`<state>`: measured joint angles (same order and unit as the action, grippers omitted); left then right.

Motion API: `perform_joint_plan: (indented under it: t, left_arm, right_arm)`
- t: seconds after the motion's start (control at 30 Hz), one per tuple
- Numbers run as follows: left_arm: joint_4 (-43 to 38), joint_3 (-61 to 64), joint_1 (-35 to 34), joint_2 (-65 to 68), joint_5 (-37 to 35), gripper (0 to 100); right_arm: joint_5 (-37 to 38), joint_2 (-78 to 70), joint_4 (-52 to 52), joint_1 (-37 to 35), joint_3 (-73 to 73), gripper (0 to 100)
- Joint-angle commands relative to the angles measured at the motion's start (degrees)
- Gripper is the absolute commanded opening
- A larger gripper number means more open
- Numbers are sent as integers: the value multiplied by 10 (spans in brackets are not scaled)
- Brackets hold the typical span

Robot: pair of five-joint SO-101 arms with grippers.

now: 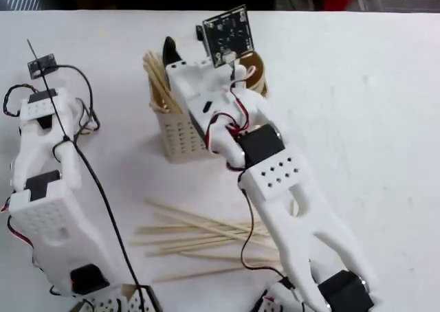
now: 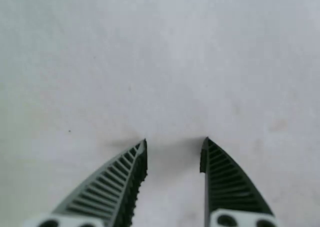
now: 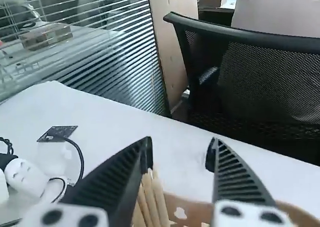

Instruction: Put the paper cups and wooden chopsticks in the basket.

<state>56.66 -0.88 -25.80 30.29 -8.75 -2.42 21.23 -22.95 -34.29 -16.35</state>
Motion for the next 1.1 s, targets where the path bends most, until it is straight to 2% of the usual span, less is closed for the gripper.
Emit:
perform_joint_plan:
  t: [0.0,0.1,0.13,0.27,0.37,0.43,0.5,0.57,0.67,0.7,0.87,1.07]
  left_arm:
    - [-11,-24,3,-2,-4,184]
    - [-11,-24,3,-2,-4,184]
    - [-11,-24,3,-2,-4,184]
    - [15,-28,-1,-12,-4,184]
    - [109,-84,-15,-40,0,184]
    - [182,-137,-15,-63,45,184]
    - [245,-189,-13,-80,107,184]
    - [317,-244,-13,-94,184,183]
    - [455,-322,2,-100,336,184]
    - [468,-324,7,-107,375,181]
    - [460,-213,7,-190,455,181]
    - [459,21,4,-417,580,181]
  right_arm:
    - [8,18,-19,-2,7,103]
    - [9,67,-137,0,9,8]
    - [18,92,-190,1,10,20]
    - [169,209,-416,1,5,13]
    - [221,298,-542,25,-23,16]
    - [229,346,-594,84,-66,16]
    - [280,368,-625,157,-123,16]
    - [360,367,-634,238,-199,16]
    - [404,370,-573,333,-338,16]
    - [414,370,-544,350,-382,16]
    - [421,369,-440,408,-525,16]
    - [420,369,-392,434,-589,16]
